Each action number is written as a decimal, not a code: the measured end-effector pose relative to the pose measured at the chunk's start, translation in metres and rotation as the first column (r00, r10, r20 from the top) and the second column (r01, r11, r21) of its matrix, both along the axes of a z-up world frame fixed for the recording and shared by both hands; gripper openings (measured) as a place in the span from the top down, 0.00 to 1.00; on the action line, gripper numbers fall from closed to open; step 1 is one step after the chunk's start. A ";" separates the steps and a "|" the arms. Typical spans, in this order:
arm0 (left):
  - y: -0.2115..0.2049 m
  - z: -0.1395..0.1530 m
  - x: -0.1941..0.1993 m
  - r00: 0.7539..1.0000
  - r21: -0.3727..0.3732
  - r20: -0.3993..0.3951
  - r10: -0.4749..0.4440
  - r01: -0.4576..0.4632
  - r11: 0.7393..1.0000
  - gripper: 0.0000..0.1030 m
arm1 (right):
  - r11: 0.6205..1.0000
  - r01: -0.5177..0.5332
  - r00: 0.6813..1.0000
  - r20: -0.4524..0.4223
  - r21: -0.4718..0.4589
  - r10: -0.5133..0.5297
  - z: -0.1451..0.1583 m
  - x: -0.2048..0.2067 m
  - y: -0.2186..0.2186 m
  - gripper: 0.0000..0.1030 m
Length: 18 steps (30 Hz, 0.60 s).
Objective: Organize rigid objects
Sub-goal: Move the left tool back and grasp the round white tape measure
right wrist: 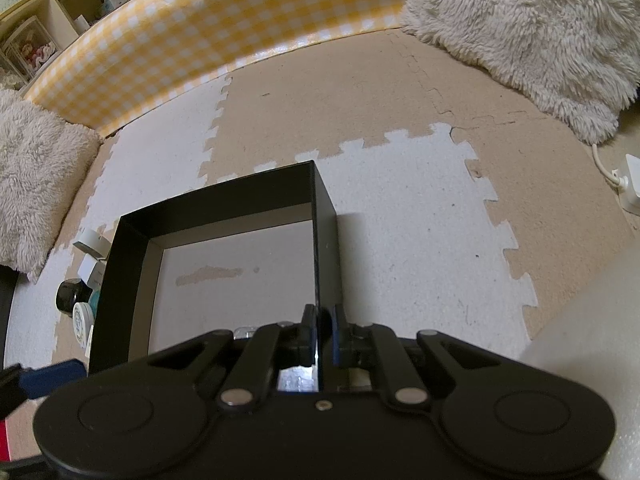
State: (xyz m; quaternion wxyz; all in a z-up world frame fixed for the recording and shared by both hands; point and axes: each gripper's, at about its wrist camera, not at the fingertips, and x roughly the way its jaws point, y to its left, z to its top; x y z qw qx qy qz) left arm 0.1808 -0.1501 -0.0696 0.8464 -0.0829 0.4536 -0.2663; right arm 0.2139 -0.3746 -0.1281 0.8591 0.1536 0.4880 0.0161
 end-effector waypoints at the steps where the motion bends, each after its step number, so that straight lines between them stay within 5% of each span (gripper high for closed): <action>1: 0.002 0.003 -0.001 1.000 0.008 0.011 0.000 0.000 1.000 0.00 | 1.000 0.000 1.000 0.000 0.000 0.000 0.000 -0.001 0.000 0.92; 18: 0.072 0.039 0.007 0.987 0.131 0.153 0.052 -0.072 0.989 0.00 | 1.000 0.001 1.000 -0.001 -0.001 -0.001 0.000 -0.001 0.000 0.92</action>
